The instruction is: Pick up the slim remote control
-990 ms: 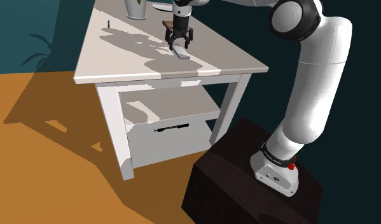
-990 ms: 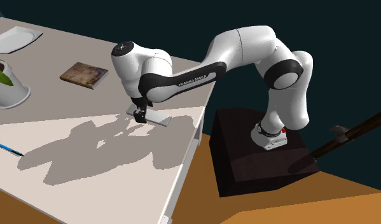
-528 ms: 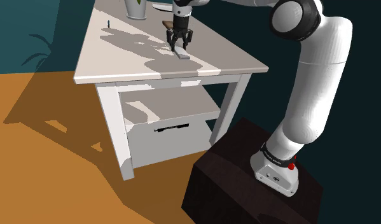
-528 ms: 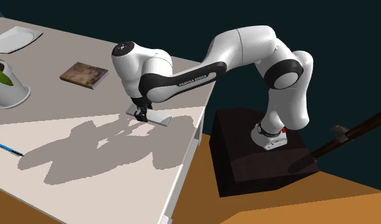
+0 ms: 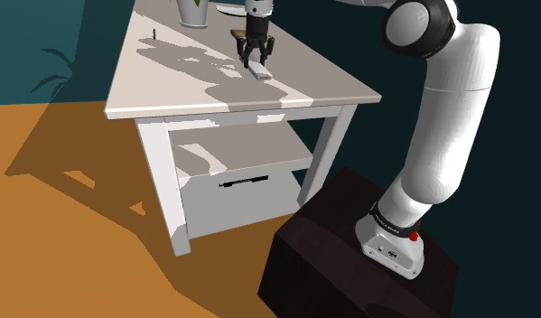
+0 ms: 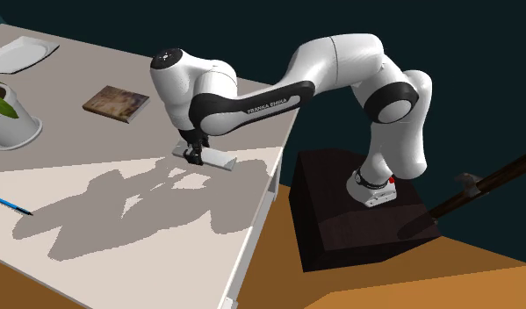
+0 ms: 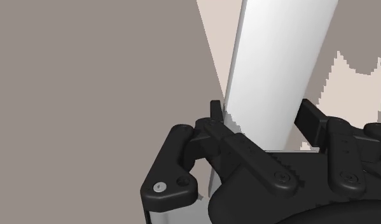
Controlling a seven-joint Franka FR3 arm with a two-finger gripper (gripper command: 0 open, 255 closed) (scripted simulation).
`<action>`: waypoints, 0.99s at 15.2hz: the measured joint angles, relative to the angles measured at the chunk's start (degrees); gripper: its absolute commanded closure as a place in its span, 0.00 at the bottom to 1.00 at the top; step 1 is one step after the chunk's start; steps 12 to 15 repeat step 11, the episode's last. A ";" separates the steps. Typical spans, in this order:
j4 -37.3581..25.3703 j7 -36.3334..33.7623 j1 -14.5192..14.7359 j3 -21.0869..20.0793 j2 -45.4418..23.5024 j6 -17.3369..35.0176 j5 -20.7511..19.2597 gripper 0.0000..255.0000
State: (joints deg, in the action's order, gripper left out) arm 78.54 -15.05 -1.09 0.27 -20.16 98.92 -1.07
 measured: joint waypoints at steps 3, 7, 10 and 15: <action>-2.86 0.25 -0.14 0.06 -0.38 -2.47 0.04 1.00; -6.87 0.05 0.05 -0.02 -1.06 -5.80 0.02 1.00; -11.36 0.17 0.01 0.00 -2.38 -8.96 0.04 1.00; -12.00 0.20 -0.01 0.01 -2.47 -9.53 0.04 1.00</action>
